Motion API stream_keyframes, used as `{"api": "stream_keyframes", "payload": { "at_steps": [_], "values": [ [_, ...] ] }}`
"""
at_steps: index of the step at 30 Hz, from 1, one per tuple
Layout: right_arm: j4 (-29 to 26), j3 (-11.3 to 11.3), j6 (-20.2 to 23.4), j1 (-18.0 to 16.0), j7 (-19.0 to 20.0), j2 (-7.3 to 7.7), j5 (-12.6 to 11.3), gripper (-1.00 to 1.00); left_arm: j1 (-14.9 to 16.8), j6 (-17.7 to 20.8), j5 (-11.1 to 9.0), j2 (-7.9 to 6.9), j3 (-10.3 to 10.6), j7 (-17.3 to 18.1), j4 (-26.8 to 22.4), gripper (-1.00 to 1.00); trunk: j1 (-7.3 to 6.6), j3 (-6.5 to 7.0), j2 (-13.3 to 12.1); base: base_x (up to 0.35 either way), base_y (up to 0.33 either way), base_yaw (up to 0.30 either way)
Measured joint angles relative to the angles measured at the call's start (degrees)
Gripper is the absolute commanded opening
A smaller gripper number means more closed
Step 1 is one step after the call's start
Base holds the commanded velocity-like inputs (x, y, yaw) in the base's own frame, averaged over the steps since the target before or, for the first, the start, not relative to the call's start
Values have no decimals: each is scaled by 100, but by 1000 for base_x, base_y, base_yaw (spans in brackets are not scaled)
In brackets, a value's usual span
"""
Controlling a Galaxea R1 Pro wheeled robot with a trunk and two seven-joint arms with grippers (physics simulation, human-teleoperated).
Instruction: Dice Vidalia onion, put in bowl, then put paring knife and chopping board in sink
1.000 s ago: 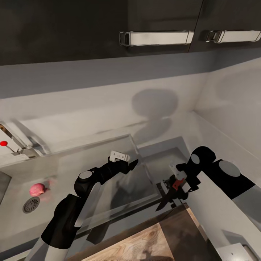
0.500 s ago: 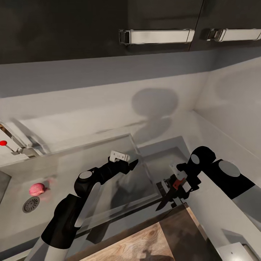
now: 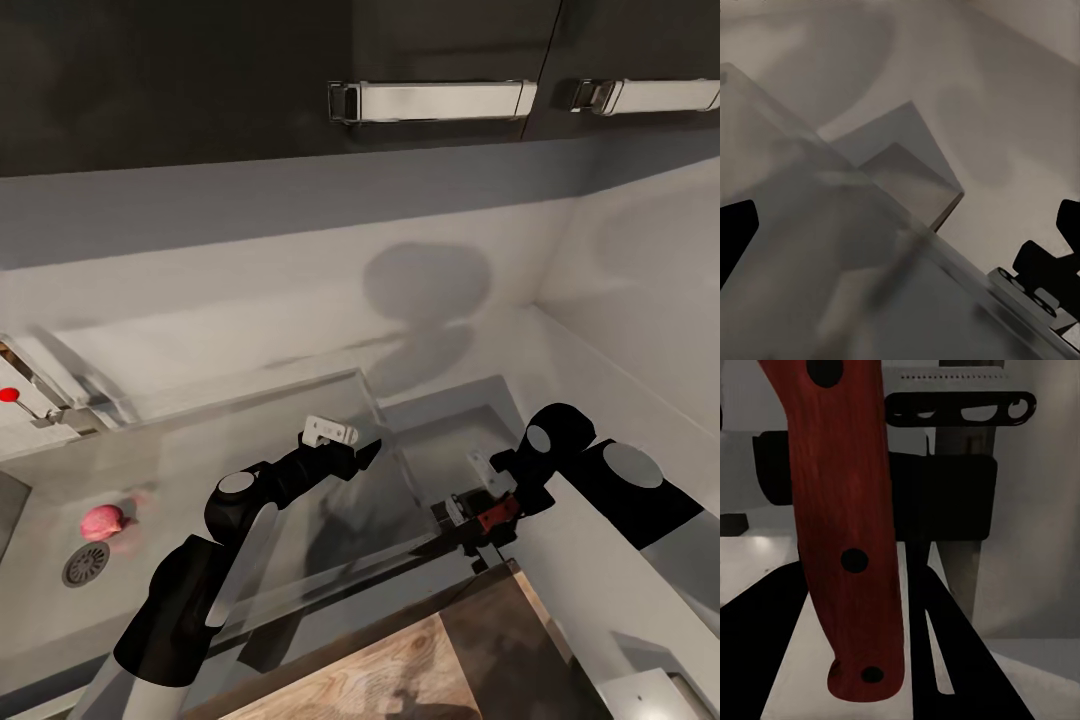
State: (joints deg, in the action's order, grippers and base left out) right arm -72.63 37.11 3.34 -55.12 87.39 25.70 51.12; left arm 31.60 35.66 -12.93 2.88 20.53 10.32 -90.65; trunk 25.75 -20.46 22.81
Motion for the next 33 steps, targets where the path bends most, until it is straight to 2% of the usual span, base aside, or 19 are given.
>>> {"api": "stream_keyframes", "payload": {
  "at_steps": [33],
  "values": [
    [-7,-45,6,0,-10,0,15,-100,0,1,-1,0,-3,4,0,100,0,282,0,0,0,0]
  ]
}}
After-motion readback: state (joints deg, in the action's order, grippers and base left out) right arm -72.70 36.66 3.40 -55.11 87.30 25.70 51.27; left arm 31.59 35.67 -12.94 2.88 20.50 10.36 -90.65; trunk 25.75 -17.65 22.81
